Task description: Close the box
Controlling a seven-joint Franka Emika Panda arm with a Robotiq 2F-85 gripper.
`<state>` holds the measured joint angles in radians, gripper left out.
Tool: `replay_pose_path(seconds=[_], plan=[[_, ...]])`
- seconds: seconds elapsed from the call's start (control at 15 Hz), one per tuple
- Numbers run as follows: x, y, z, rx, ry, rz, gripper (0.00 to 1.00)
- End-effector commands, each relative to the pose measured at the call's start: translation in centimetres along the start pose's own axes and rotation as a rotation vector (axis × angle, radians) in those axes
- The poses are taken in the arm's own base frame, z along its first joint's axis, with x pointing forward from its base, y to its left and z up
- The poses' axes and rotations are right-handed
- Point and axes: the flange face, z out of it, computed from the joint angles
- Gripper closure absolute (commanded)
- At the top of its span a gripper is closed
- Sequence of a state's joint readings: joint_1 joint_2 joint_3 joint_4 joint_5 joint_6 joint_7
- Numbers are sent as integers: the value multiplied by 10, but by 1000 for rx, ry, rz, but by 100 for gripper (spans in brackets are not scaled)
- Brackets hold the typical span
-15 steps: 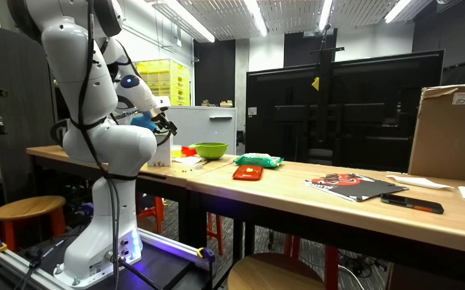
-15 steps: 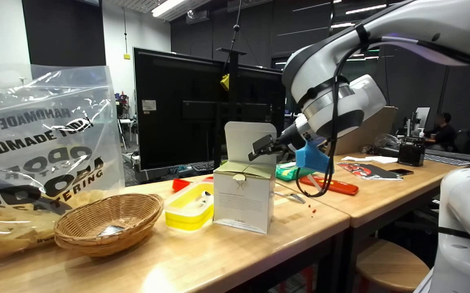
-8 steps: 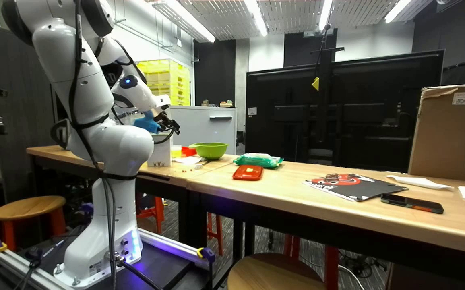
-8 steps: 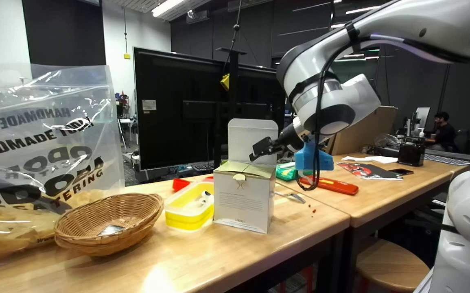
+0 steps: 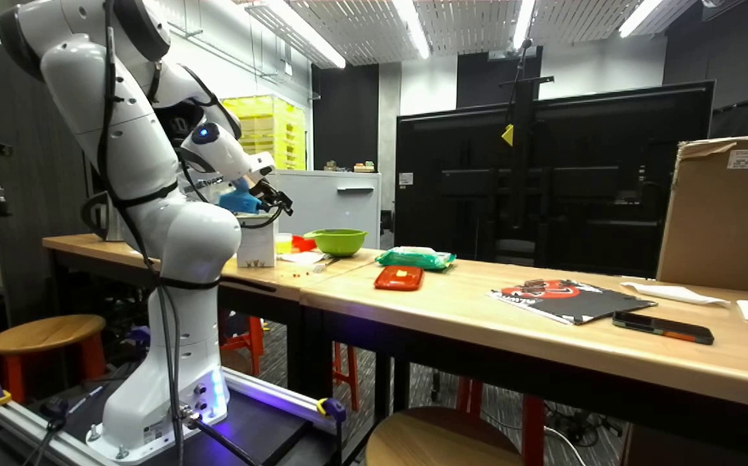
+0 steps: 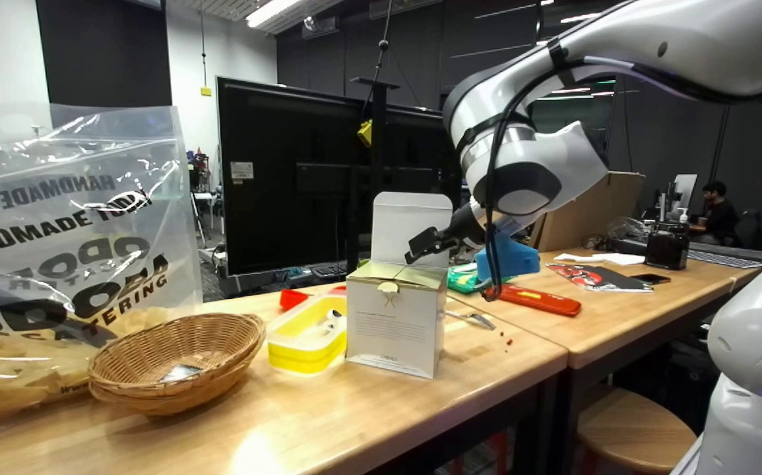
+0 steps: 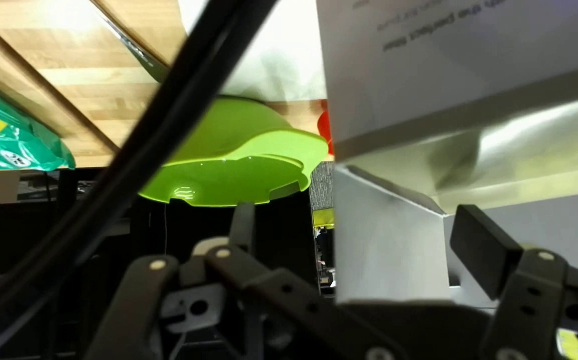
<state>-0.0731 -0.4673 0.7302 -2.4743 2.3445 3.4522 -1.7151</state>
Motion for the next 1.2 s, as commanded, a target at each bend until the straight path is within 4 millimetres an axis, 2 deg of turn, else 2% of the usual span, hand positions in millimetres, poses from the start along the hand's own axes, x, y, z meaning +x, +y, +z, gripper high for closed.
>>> replay_pose_path(seconds=[0.0, 1.13], plan=[[3, -3, -8, -25, 30, -36, 0], [23, 1, -25, -85, 114, -99, 0]])
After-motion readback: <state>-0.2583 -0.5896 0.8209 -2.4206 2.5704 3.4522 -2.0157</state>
